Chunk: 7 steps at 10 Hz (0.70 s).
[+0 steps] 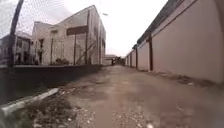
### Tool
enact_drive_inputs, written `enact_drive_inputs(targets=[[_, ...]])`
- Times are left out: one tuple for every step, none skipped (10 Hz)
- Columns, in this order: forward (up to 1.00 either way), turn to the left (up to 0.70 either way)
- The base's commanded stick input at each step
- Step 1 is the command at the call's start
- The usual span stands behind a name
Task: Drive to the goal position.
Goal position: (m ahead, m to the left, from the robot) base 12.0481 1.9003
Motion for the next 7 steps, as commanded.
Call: enact_drive_inputs(targets=[[1.0,0.0],[1.0,0.0],[1.0,0.0],[1.0,0.0],[1.0,0.0],[1.0,0.0],[1.0,0.0]])
